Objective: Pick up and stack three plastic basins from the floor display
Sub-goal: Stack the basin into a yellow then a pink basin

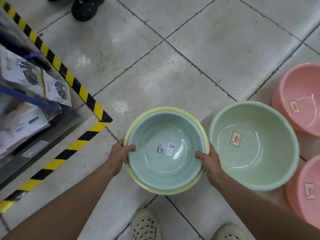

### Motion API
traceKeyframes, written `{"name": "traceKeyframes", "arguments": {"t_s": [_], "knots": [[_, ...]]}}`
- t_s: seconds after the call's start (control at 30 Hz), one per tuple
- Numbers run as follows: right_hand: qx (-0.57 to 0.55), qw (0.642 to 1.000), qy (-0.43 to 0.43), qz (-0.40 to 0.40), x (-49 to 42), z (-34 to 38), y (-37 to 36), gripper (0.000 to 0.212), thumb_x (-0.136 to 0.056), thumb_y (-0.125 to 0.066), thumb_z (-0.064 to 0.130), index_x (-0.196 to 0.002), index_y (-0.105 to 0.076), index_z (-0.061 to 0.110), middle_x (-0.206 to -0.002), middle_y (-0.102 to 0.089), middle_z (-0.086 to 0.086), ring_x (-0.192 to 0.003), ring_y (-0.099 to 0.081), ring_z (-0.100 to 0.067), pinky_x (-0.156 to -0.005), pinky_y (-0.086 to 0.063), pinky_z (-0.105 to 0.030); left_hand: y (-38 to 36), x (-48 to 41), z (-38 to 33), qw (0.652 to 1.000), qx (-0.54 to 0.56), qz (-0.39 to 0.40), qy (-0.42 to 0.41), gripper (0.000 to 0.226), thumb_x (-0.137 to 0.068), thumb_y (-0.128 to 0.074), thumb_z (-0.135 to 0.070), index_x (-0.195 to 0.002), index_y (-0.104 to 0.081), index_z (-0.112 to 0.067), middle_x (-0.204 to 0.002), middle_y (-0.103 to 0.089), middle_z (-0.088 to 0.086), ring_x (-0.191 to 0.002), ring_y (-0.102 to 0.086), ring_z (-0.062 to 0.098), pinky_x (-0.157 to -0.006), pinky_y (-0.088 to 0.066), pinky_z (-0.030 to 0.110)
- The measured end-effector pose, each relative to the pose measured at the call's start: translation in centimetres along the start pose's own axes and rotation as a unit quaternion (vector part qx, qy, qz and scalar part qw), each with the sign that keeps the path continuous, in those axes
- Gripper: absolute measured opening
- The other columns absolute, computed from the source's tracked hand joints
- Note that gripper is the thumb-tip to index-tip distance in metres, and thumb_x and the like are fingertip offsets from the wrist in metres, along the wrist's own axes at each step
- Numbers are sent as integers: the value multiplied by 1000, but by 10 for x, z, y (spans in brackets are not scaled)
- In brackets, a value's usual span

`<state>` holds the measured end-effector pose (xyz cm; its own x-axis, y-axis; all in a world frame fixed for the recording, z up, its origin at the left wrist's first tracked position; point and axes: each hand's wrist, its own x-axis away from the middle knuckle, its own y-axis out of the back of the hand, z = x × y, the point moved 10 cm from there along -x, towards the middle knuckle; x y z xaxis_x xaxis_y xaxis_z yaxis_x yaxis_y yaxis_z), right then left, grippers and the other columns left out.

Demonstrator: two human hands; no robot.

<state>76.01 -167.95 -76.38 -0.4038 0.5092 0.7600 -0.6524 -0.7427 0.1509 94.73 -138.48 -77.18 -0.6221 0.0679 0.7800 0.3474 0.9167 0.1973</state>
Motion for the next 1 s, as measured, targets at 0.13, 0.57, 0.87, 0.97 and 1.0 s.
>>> {"name": "traceKeyframes", "arguments": {"t_s": [0.13,0.57,0.87,0.97,1.0], "knots": [[-9,1000,11,-10,-10,-7,-1,62,-80,-63,1,-134,-59,31,-109,-73,-1,-103,-70,-25,-91,-58,-46,1,-8,4,1000,11,1,-11,24,-81,-65,0,-97,-70,-17,-88,-72,6,-76,-65,25,-43,-44,23],[-16,999,-6,31,-4,1,3,57,-67,-62,6,-122,-65,19,-101,-74,-7,-91,-70,-27,-69,-55,-33,-4,6,13,996,79,-6,27,36,-70,-73,-11,-106,-72,-8,-105,-75,19,-89,-70,35,-72,-58,40],[-52,996,53,49,73,99,53,44,-79,-64,9,-121,-62,23,-102,-72,-4,-88,-71,-19,-63,-56,-22,-13,94,-99,998,18,22,-54,32,-89,-73,-24,-119,-66,-16,-111,-76,9,-102,-72,33,-89,-58,50],[-70,995,68,32,107,137,90,40,-74,-65,15,-112,-62,26,-100,-71,-4,-86,-69,-18,-60,-56,-20,-33,134,-144,996,-8,44,-76,34,-89,-73,-28,-121,-66,-17,-110,-77,7,-101,-73,32,-90,-58,52],[-71,994,75,30,118,148,103,42,-72,-65,18,-112,-61,27,-102,-71,-5,-89,-70,-20,-64,-57,-23,-42,148,-159,995,-15,50,-83,33,-89,-73,-27,-120,-67,-17,-109,-77,7,-100,-73,31,-90,-58,53]]}}
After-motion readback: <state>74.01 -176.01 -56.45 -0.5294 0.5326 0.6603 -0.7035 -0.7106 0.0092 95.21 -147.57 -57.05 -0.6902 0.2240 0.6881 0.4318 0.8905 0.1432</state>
